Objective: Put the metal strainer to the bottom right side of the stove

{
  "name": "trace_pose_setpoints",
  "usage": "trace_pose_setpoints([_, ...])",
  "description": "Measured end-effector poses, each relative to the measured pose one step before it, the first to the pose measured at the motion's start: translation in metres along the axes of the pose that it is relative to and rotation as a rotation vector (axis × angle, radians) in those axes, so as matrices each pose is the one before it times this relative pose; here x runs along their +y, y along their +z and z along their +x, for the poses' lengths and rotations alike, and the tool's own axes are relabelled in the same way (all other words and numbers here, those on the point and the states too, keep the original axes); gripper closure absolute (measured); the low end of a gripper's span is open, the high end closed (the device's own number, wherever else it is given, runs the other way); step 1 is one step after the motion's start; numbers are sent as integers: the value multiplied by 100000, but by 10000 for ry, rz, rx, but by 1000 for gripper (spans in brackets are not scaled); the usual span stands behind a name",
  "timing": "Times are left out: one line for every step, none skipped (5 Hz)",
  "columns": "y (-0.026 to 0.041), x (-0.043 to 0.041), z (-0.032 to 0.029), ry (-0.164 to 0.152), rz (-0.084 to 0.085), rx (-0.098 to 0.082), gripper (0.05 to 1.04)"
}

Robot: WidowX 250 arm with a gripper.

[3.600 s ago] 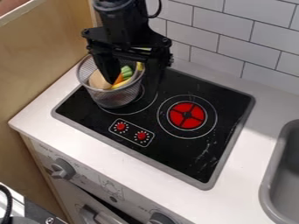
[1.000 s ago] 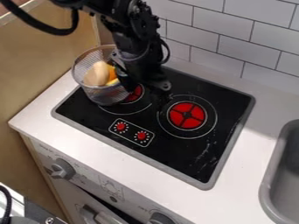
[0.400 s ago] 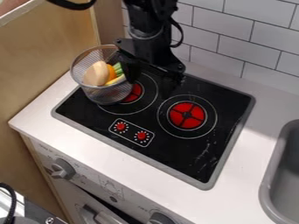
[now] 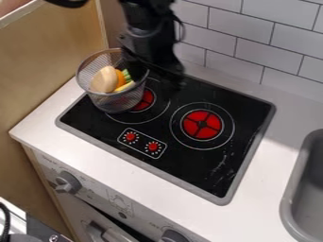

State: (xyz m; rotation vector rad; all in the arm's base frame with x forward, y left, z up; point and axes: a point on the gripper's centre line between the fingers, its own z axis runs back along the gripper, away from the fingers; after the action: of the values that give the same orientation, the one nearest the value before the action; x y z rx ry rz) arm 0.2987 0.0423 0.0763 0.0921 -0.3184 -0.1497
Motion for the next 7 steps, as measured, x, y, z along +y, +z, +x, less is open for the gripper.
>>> trace_pose_setpoints([74,1524,-176,-101,129,-73,86])
trace_pose_setpoints([1,506,278,-127,138,-241,86])
trace_pose_setpoints([-206,136,-204,124,-96,-132,86])
trace_pose_setpoints([-1064,-350,-297,243,-140,-89,86])
trace_pose_setpoints([-577,-98,-71,53,-44,-236,86])
trace_pose_setpoints([-679,-82,-439,-54,-143,-203,86])
trace_pose_setpoints([-506,-139,-317,124,-26,-145,86])
